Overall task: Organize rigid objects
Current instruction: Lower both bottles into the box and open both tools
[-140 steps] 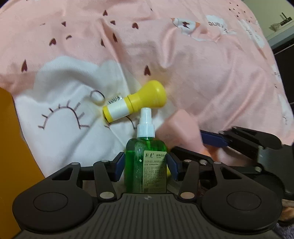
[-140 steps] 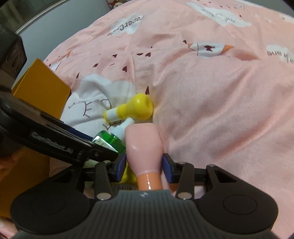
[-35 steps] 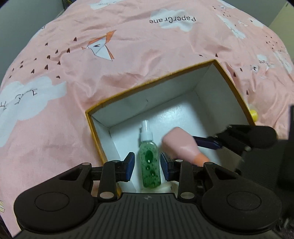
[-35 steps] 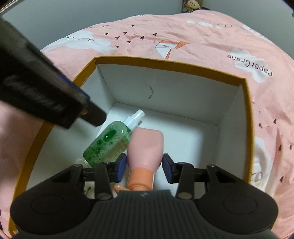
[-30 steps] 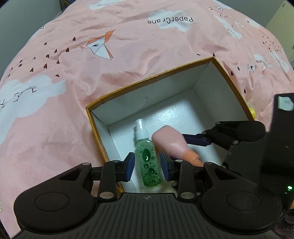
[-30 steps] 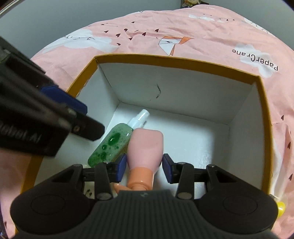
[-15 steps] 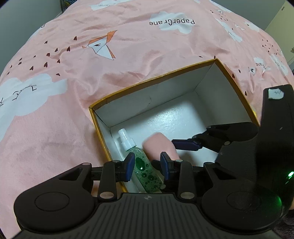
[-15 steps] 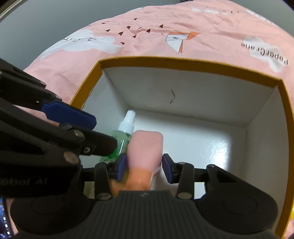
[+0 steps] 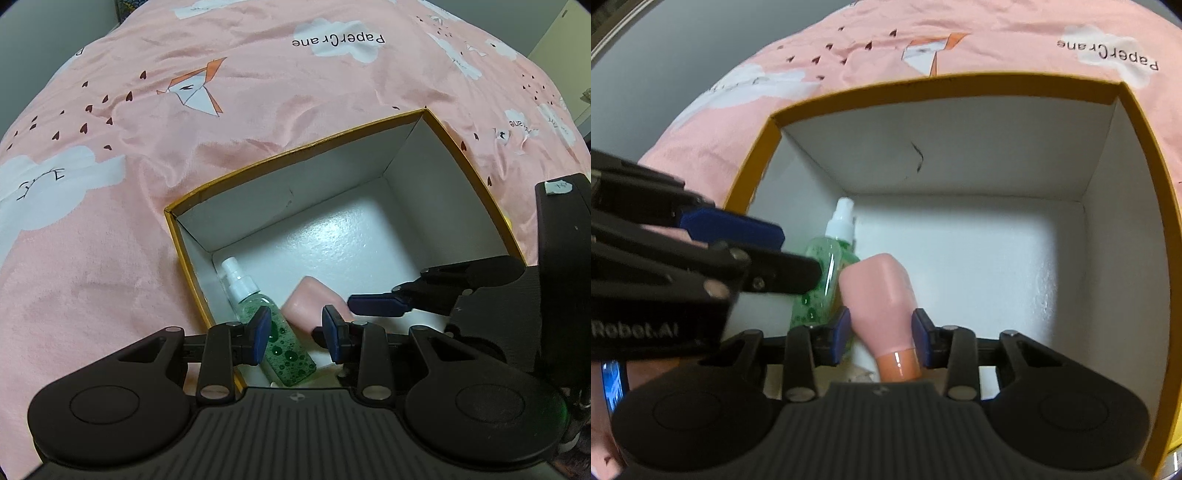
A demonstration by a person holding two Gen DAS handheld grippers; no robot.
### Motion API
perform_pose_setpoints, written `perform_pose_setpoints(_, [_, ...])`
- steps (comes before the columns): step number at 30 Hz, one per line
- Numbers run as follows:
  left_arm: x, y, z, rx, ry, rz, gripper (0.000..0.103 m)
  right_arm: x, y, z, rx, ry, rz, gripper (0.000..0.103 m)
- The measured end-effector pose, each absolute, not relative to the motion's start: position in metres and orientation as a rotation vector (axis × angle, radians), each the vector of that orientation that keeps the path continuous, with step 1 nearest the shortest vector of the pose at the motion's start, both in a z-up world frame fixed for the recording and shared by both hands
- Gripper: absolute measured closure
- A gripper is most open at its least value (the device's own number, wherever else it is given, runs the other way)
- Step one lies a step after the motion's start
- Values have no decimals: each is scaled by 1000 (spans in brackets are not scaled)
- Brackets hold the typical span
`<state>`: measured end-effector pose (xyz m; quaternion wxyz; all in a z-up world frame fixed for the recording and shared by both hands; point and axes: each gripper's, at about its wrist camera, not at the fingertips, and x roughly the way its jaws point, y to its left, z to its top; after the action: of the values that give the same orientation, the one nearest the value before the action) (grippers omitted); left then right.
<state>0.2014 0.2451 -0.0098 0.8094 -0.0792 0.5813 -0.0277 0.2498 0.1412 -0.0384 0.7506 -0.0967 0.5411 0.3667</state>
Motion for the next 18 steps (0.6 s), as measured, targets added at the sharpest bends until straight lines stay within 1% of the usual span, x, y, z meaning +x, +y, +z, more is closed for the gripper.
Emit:
perform_pose_setpoints(1, [201, 245, -9, -168, 1241, -58, 66, 250, 142, -39, -192, 1185, 789, 67])
perform_pose_setpoints(6, [203, 250, -5, -176, 1213, -33, 67, 252, 150, -39, -154, 1171, 758, 68])
perform_pose_setpoints(8, [204, 252, -4, -180, 1207, -29, 67, 255, 152, -40, -129, 1170, 757, 70])
perform_pose_setpoints(14, [204, 255, -7, -187, 1217, -30, 66, 260, 148, -44, -53, 1239, 755, 71])
perform_pose_setpoints(18, [201, 252, -9, -191, 1224, -40, 66, 255, 149, -48, -81, 1246, 773, 71])
